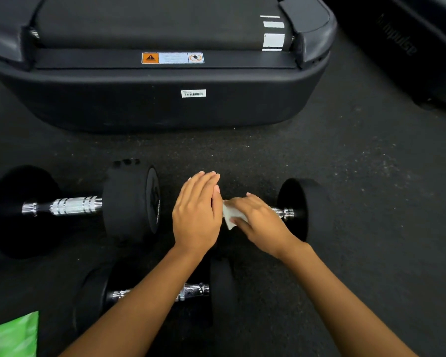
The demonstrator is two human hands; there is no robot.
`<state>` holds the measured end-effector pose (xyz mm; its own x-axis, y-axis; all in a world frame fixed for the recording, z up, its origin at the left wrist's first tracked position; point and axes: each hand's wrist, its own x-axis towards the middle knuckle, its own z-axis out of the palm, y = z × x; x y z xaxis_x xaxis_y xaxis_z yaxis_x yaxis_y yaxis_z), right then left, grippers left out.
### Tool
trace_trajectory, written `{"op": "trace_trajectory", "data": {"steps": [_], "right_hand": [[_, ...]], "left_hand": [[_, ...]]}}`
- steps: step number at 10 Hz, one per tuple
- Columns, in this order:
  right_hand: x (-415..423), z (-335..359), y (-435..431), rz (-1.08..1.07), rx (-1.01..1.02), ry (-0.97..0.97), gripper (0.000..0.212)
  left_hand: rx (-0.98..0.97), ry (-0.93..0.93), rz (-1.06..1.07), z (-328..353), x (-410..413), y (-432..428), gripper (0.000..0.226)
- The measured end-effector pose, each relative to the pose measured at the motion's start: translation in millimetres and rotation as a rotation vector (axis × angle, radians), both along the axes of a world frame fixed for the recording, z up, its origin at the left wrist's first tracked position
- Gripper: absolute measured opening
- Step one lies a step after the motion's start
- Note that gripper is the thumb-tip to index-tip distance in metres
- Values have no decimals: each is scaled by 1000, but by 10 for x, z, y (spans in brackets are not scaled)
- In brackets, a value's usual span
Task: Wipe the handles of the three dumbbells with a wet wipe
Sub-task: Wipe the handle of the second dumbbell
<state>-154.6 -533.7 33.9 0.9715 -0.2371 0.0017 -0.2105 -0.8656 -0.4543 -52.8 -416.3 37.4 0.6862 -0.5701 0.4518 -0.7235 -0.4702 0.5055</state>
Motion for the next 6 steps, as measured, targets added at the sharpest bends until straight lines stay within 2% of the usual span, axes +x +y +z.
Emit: {"op": "trace_trajectory", "data": {"steps": [2,4,5,6], "right_hand": [[-29,-34,27,-147,83,-31,34],[98,-54,159,-103,-46,-14,30],[-20,42,-13,-101,-34,30,32],[17,90,-138,-132,-9,166,33]], "left_hand": [[-9,-6,5,-8,-12,-7,40],[-10,-17,-1,-12,-6,3,39],[-13,-15,-2,-12,-12,2,39],[-7,-3,-3,-6,-5,-4,40]]}}
